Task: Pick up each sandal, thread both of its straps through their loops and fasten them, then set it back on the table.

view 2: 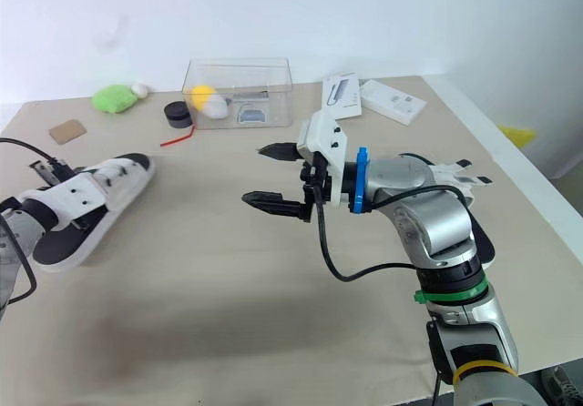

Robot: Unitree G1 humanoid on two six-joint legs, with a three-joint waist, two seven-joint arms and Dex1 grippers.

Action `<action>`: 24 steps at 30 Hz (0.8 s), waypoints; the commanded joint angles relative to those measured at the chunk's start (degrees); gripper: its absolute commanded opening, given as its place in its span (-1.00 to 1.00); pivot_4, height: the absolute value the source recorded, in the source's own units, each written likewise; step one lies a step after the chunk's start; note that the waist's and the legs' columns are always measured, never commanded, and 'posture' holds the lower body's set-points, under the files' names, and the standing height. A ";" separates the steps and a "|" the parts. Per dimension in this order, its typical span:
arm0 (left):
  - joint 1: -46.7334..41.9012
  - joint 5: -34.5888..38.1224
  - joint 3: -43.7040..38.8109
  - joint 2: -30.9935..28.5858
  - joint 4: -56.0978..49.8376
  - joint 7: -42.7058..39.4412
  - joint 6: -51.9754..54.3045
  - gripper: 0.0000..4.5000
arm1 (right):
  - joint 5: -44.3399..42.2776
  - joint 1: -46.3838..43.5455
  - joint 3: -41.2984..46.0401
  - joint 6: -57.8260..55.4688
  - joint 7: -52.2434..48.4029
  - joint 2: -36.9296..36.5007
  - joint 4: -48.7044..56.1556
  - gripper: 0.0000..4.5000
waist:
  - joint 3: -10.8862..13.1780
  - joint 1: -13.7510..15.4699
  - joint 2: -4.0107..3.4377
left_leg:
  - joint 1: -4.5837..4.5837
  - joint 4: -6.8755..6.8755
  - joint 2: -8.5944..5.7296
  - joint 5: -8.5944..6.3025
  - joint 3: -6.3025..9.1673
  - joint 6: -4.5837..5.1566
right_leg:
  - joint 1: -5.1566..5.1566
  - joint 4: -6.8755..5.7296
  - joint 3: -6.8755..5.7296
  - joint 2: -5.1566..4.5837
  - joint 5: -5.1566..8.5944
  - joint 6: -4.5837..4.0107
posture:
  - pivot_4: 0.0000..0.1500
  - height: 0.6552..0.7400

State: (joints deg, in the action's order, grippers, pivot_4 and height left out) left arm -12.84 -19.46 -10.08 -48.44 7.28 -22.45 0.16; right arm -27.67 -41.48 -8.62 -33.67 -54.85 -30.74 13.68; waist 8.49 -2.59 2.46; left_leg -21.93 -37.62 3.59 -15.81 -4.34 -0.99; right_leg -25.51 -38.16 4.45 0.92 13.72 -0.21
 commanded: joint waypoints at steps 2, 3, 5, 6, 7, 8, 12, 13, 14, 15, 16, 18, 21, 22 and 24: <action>-1.37 -2.91 -0.74 -0.23 -0.91 4.36 4.84 -0.98 | 0.31 -1.75 0.28 1.86 -0.70 0.77 0.17 1.00 | -0.02 0.07 0.04 | -0.23 -0.03 -0.03 0.00 0.05 0.00 | -0.17 -0.01 -0.06 -0.07 -0.01 -0.01 | 1.00 1.00; -1.49 -2.98 -0.33 -0.20 -0.64 4.48 4.87 -0.98 | 0.40 -1.80 0.22 1.90 -0.78 0.88 0.08 1.00 | -0.02 0.09 0.04 | -0.33 -0.05 -0.05 0.00 0.06 0.00 | -0.24 -0.01 -0.09 -0.11 -0.02 -0.01 | 1.00 1.00; -1.78 -3.02 0.63 -0.36 -0.87 3.98 4.56 -0.98 | 0.56 -1.81 0.14 1.96 -0.88 1.01 -0.04 1.00 | -0.02 0.16 0.04 | -0.48 -0.12 -0.07 0.00 0.06 0.00 | -0.38 -0.03 -0.13 -0.20 -0.04 -0.01 | 1.00 1.00; -1.95 -2.94 1.21 -0.70 -0.81 3.08 4.76 -0.98 | 0.65 -1.66 0.12 1.99 -0.95 1.01 -0.03 1.00 | -0.02 0.18 0.04 | -0.51 -0.16 -0.08 0.00 0.07 -0.01 | -0.39 -0.03 -0.15 -0.22 -0.05 -0.01 | 1.00 1.00; -2.03 -2.79 1.77 -1.08 -0.59 2.14 4.72 -0.61 | 0.67 -1.44 0.18 1.92 -0.99 1.00 0.05 1.00 | -0.02 0.19 0.04 | -0.51 -0.17 -0.09 0.00 0.07 -0.01 | -0.39 -0.04 -0.16 -0.23 -0.06 0.00 | 1.00 1.00; -2.00 -2.54 2.16 -1.39 -0.37 1.14 4.94 -0.46 | 0.67 -1.21 0.25 1.85 -1.01 1.00 0.17 1.00 | -0.02 0.19 0.04 | -0.52 -0.20 -0.10 0.00 0.07 -0.01 | -0.39 -0.04 -0.16 -0.23 -0.08 0.01 | 1.00 1.00; -1.74 -1.68 3.16 -3.21 -0.58 -2.49 4.14 0.41 | 0.44 -0.64 0.45 1.32 -0.97 0.99 0.68 1.00 | -0.03 0.08 0.04 | -0.52 -0.33 -0.10 0.00 0.05 0.00 | -0.38 -0.10 -0.15 -0.22 -0.14 0.03 | 1.00 1.00; -1.70 -1.30 3.08 -3.52 -0.86 -3.28 4.25 0.64 | 0.40 -0.51 0.46 1.24 -1.00 0.95 0.78 1.00 | -0.03 0.07 0.04 | -0.52 -0.36 -0.09 0.00 0.05 0.00 | -0.38 -0.11 -0.15 -0.20 -0.16 0.02 | 1.00 1.00; -1.50 -0.50 3.14 -3.99 -1.32 -5.02 4.44 0.89 | 0.40 -0.37 0.43 1.22 -1.04 0.89 0.87 1.00 | -0.03 0.07 0.03 | -0.52 -0.38 -0.08 0.00 0.05 0.00 | -0.38 -0.12 -0.15 -0.19 -0.16 0.02 | 1.00 1.00; -1.16 -0.13 3.33 -4.70 -1.81 -6.78 4.98 0.98 | 0.43 -0.29 0.39 1.22 -1.09 0.85 0.88 1.00 | -0.03 0.09 0.03 | -0.51 -0.39 -0.09 0.00 0.05 0.00 | -0.38 -0.15 -0.15 -0.20 -0.16 0.02 | 1.00 1.00; -0.77 0.19 3.09 -5.36 -2.37 -8.00 5.51 0.98 | 0.46 -0.22 0.38 1.23 -1.11 0.80 0.91 1.00 | -0.03 0.09 0.03 | -0.51 -0.43 -0.09 0.01 0.06 0.00 | -0.38 -0.18 -0.16 -0.19 -0.17 0.02 | 1.00 1.00; -0.31 1.91 1.99 -7.31 -3.87 -11.62 7.15 0.98 | 0.50 -0.14 0.36 1.26 -1.20 0.77 0.78 1.00 | -0.03 0.08 0.03 | -0.51 -0.48 -0.10 0.00 0.04 0.00 | -0.38 -0.21 -0.15 -0.20 -0.17 0.03 | 1.00 1.00; -0.84 4.48 0.43 -10.09 -5.65 -15.80 8.87 0.98 | 0.60 0.02 0.19 1.31 -1.37 0.71 0.75 1.00 | -0.03 0.08 0.03 | -0.53 -0.56 -0.10 0.00 0.03 0.00 | -0.38 -0.23 -0.15 -0.19 -0.18 0.05 | 1.00 1.00; -0.97 5.46 0.12 -11.00 -6.09 -17.49 9.71 0.98 | 0.64 0.04 0.10 1.31 -1.46 0.69 0.75 1.00 | -0.03 0.08 0.03 | -0.53 -0.59 -0.10 0.00 0.03 0.00 | -0.38 -0.25 -0.15 -0.19 -0.18 0.05 | 1.00 1.00; -0.75 7.15 -0.24 -12.34 -6.97 -20.10 11.15 0.98 | 0.66 0.09 -0.01 1.28 -1.58 0.64 0.83 1.00 | -0.02 0.07 0.03 | -0.54 -0.63 -0.11 0.00 0.03 0.00 | -0.38 -0.27 -0.15 -0.18 -0.18 0.06 | 1.00 1.00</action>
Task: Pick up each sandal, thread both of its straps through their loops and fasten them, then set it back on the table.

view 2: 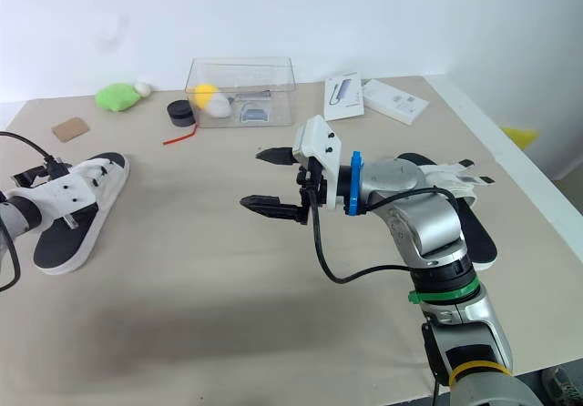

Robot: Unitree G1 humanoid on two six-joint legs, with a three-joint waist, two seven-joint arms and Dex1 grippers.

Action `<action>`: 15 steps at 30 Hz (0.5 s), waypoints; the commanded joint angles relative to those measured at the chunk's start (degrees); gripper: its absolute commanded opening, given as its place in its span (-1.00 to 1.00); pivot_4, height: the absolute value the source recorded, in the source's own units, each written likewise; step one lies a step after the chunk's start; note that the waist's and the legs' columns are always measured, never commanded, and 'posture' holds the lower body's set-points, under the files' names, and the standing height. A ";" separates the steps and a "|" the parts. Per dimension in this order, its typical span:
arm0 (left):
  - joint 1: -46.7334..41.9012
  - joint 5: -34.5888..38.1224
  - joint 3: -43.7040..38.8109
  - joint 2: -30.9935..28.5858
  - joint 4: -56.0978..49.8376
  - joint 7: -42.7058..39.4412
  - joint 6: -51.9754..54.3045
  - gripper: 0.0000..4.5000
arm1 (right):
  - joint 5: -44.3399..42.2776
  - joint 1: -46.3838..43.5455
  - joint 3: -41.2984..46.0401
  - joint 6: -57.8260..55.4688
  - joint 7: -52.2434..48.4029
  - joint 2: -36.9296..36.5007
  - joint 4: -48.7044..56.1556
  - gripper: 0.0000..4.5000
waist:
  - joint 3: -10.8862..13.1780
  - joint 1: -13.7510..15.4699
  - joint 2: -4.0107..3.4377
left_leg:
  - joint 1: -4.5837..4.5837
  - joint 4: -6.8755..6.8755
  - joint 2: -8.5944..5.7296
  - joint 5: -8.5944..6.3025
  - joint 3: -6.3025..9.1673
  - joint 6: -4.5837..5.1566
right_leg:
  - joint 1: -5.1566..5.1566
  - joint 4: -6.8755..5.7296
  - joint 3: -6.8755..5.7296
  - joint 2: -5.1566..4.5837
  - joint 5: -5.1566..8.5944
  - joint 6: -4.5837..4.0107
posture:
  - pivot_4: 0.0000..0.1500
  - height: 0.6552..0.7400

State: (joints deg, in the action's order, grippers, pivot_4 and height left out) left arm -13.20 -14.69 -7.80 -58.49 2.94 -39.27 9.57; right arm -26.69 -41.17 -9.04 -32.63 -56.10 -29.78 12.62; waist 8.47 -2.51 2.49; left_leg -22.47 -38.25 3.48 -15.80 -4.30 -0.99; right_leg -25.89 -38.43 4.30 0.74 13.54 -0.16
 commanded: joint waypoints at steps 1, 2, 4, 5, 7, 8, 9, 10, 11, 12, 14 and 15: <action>0.62 4.39 -2.97 -3.94 -3.83 -7.03 3.17 0.98 | -0.30 -0.27 0.30 0.24 -0.45 -0.30 1.80 1.00 | 0.00 -0.03 0.00 | 0.00 -0.04 0.00 0.00 0.00 0.00 | 0.00 -0.03 0.00 0.01 0.00 0.00 | 1.00 1.00; 1.48 5.86 -3.37 -5.13 -4.82 -9.70 4.23 0.98 | -0.31 -0.27 0.25 0.22 -0.51 -0.30 1.81 1.00 | 0.00 -0.15 0.00 | 0.00 -0.07 0.00 0.00 0.00 0.00 | 0.00 -0.06 0.00 0.02 0.00 0.00 | 1.00 1.00; 2.65 8.00 -4.38 -6.87 -6.11 -13.00 5.79 0.98 | -0.28 -0.25 0.18 0.25 -0.65 -0.35 1.81 1.00 | 0.01 -0.15 -0.01 | 0.00 -0.10 0.01 0.00 -0.02 0.00 | -0.01 -0.08 0.01 0.06 0.00 0.00 | 1.00 1.00; 3.07 8.69 -5.09 -7.84 -6.26 -14.10 5.98 0.98 | -0.25 -0.26 0.14 0.29 -0.76 -0.40 1.76 1.00 | 0.01 -0.13 -0.01 | 0.00 -0.10 0.01 0.00 -0.02 0.00 | -0.03 -0.12 0.01 0.06 0.00 0.00 | 1.00 1.00; 3.22 9.84 -6.60 -9.84 -5.89 -15.78 6.06 0.98 | -0.25 -0.19 0.12 0.30 -0.94 -0.53 1.76 1.00 | 0.01 -0.11 0.00 | 0.01 -0.14 0.00 0.00 -0.02 0.00 | -0.05 -0.18 0.01 0.12 0.01 -0.03 | 1.00 1.00; 2.47 11.19 -7.52 -10.22 -5.93 -16.44 7.05 0.98 | -0.30 -0.11 0.14 0.20 -1.06 -0.63 1.78 1.00 | 0.01 -0.10 0.01 | 0.00 -0.18 0.01 0.00 -0.01 0.00 | -0.05 -0.19 0.01 0.17 0.01 -0.05 | 1.00 1.00; 1.84 13.27 -8.64 -10.23 -6.48 -17.60 8.39 0.98 | -0.42 0.01 0.23 0.01 -1.18 -0.76 1.85 1.00 | 0.01 -0.09 0.01 | 0.00 -0.19 0.01 0.00 0.00 0.00 | -0.05 -0.20 0.01 0.19 0.00 -0.07 | 1.00 1.00; 1.25 15.44 -9.60 -9.89 -7.25 -18.55 10.11 0.98 | -0.56 0.12 0.37 -0.15 -1.26 -0.84 1.89 1.00 | 0.01 -0.09 0.01 | 0.01 -0.19 0.00 0.00 0.00 0.00 | -0.05 -0.24 0.01 0.19 0.01 -0.07 | 1.00 1.00; -0.21 18.80 -10.89 -8.67 -8.40 -19.24 12.17 0.98 | -1.16 0.29 0.88 -0.66 -1.29 -0.89 1.97 1.00 | 0.01 -0.09 0.01 | 0.01 -0.22 0.00 0.00 0.00 0.00 | -0.05 -0.28 0.01 0.19 0.01 -0.07 | 1.00 1.00; -1.79 22.70 -12.21 -7.04 -9.86 -19.72 14.88 0.98 | -2.34 0.45 1.78 -1.59 -1.27 -0.89 2.14 1.00 | 0.01 -0.09 0.01 | 0.01 -0.24 0.00 0.00 0.00 0.00 | -0.05 -0.28 0.01 0.19 0.01 -0.07 | 1.00 1.00; -4.29 31.13 -14.90 -3.73 -13.75 -20.50 21.17 0.98 | -5.67 0.65 4.52 -4.38 -0.73 -0.87 2.49 1.00 | 0.01 0.00 0.01 | 0.00 -0.30 -0.02 0.00 0.03 0.00 | -0.02 -0.32 0.01 0.19 0.02 -0.05 | 1.00 1.00; -5.10 36.19 -16.31 -1.67 -16.42 -20.48 25.24 0.98 | -7.71 0.72 6.29 -6.31 -0.26 -1.11 2.54 1.00 | 0.01 -0.01 0.01 | 0.00 -0.33 -0.06 0.00 0.06 0.00 | -0.02 -0.38 0.02 0.18 0.05 -0.01 | 1.00 1.00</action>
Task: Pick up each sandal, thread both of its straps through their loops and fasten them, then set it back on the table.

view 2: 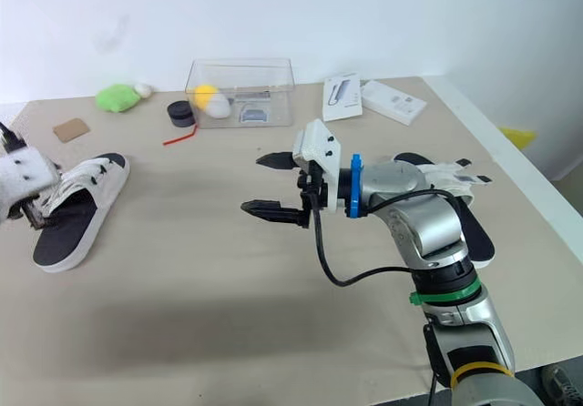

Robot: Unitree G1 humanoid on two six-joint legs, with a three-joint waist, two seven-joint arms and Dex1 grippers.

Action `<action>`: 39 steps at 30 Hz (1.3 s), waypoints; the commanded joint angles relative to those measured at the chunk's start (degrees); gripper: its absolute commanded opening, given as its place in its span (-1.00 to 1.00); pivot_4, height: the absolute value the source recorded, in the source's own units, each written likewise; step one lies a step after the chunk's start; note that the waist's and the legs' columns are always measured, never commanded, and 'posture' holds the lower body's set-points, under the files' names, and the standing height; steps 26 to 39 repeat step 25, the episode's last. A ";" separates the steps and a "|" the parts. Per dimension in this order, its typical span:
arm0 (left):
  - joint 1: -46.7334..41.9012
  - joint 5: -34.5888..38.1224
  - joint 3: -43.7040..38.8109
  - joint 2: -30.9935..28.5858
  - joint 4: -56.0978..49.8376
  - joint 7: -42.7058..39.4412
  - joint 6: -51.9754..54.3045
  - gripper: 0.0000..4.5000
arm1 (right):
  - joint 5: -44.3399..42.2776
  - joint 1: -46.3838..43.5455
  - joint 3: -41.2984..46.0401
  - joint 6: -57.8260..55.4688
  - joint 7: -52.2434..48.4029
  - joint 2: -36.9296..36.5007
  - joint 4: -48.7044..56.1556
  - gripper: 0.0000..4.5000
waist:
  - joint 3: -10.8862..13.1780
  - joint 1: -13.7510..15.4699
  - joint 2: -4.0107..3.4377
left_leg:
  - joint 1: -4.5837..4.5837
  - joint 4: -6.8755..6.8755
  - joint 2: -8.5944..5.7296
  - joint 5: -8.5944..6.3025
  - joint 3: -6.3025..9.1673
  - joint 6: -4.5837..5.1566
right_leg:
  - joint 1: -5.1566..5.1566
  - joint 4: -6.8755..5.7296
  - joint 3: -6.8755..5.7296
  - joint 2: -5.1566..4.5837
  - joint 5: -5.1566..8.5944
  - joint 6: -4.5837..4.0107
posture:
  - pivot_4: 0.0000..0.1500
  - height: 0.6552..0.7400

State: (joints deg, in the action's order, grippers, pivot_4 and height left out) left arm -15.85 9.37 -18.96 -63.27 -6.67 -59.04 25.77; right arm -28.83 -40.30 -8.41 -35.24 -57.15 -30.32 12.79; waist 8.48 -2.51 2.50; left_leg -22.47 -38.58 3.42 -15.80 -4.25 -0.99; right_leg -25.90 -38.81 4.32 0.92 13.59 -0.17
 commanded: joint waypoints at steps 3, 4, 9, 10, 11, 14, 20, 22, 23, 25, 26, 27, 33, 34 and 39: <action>-3.01 26.02 -8.43 11.66 -15.21 3.55 18.27 0.98 | -8.18 2.48 8.81 -7.58 0.76 -3.86 2.99 1.00 | 0.00 0.06 -0.01 | -0.01 -0.02 -0.07 0.00 0.07 0.00 | 0.04 -0.10 0.08 -0.12 0.06 0.13 | 1.00 1.00; -2.57 28.57 -8.93 14.24 -17.53 5.85 20.03 0.98 | -8.02 3.85 9.19 -8.03 0.73 -5.21 3.19 1.00 | 0.00 0.06 0.01 | -0.01 -0.02 -0.15 0.00 0.19 0.00 | 0.08 -0.12 0.11 -0.18 0.13 0.25 | 1.00 1.00; 5.32 30.27 -6.69 19.02 -23.38 10.75 21.32 0.98 | -5.91 10.18 10.53 -8.75 1.64 -10.93 2.11 1.00 | -0.02 -0.39 0.02 | 0.08 -0.05 -0.42 -0.01 0.60 0.02 | 0.21 -0.15 0.27 -0.16 0.18 0.34 | 1.00 1.00; 7.42 29.10 -5.85 19.39 -23.43 11.13 19.99 0.98 | -5.22 11.39 10.63 -8.39 1.64 -12.04 1.77 1.00 | -0.01 -0.40 0.01 | 0.14 -0.02 -0.42 -0.01 0.58 0.02 | 0.21 -0.16 0.36 -0.13 0.18 0.34 | 1.00 1.00; 9.44 27.87 -5.08 19.54 -23.41 11.35 18.63 0.98 | -4.82 12.42 10.92 -8.30 1.78 -12.89 1.34 1.00 | -0.01 -0.40 0.01 | 0.24 -0.01 -0.43 -0.01 0.60 0.02 | 0.28 -0.17 0.38 -0.09 0.18 0.34 | 1.00 1.00; 15.04 24.78 -3.54 19.97 -23.03 11.63 14.44 0.98 | -3.81 15.38 11.98 -7.85 1.95 -15.04 -0.21 1.00 | 0.02 -0.21 0.04 | 0.50 -0.01 -0.40 0.03 0.68 0.04 | 0.54 -0.17 0.30 -0.04 0.22 0.36 | 1.00 1.00; 18.98 22.28 -0.72 21.06 -21.94 12.04 10.10 0.98 | -2.80 17.99 11.41 -5.94 1.17 -16.02 -1.58 1.00 | 0.03 -0.14 0.07 | 0.65 -0.02 -0.51 0.25 0.64 0.04 | 0.69 -0.15 0.31 -0.15 0.33 0.75 | 1.00 1.00; 19.06 21.75 0.01 20.91 -21.58 11.98 9.47 0.98 | -2.52 17.81 11.17 -5.59 1.07 -15.71 -1.99 1.00 | 0.03 -0.18 0.07 | 0.67 -0.02 -0.53 0.33 0.62 0.11 | 0.69 -0.15 0.37 -0.15 0.23 0.78 | 1.00 1.00; 19.08 22.16 -0.13 20.83 -21.51 11.90 9.67 0.98 | -2.26 17.50 10.89 -5.36 1.01 -15.53 -2.22 1.00 | 0.03 -0.19 0.07 | 0.71 -0.02 -0.54 0.34 0.60 0.12 | 0.70 -0.15 0.39 -0.15 0.21 0.78 | 1.00 1.00; 19.13 22.71 -0.30 20.63 -21.39 11.85 9.93 0.98 | -1.95 17.04 10.58 -5.01 0.83 -15.30 -2.61 1.00 | 0.04 -0.20 0.07 | 0.73 -0.02 -0.53 0.35 0.58 0.15 | 0.71 -0.15 0.41 -0.14 0.19 0.77 | 1.00 1.00; 19.13 22.71 -0.30 20.63 -21.39 11.85 9.93 0.98 | -1.95 17.04 10.58 -5.01 0.83 -15.30 -2.61 1.00 | 0.04 -0.20 0.07 | 0.73 -0.02 -0.53 0.35 0.58 0.15 | 0.71 -0.15 0.41 -0.14 0.19 0.77 | 1.00 1.00; 19.13 22.71 -0.30 20.63 -21.39 11.85 9.93 0.98 | -1.95 17.04 10.58 -5.01 0.83 -15.30 -2.61 1.00 | 0.04 -0.20 0.07 | 0.73 -0.02 -0.53 0.35 0.58 0.15 | 0.71 -0.15 0.41 -0.14 0.19 0.77 | 1.00 1.00; 19.13 22.71 -0.30 20.63 -21.39 11.85 9.93 0.98 | -1.95 17.04 10.58 -5.01 0.83 -15.30 -2.61 1.00 | 0.04 -0.20 0.07 | 0.73 -0.02 -0.53 0.35 0.58 0.15 | 0.71 -0.15 0.41 -0.14 0.19 0.77 | 1.00 1.00; 19.13 22.71 -0.30 20.63 -21.39 11.85 9.93 0.98 | -1.95 17.04 10.58 -5.01 0.83 -15.30 -2.61 1.00 | 0.04 -0.20 0.07 | 0.73 -0.02 -0.53 0.35 0.58 0.15 | 0.71 -0.15 0.41 -0.14 0.19 0.77 | 1.00 1.00; 19.13 22.71 -0.30 20.63 -21.39 11.85 9.93 0.98 | -1.95 17.04 10.58 -5.01 0.83 -15.30 -2.61 1.00 | 0.04 -0.20 0.07 | 0.73 -0.02 -0.53 0.35 0.58 0.15 | 0.71 -0.15 0.41 -0.14 0.19 0.77 | 1.00 1.00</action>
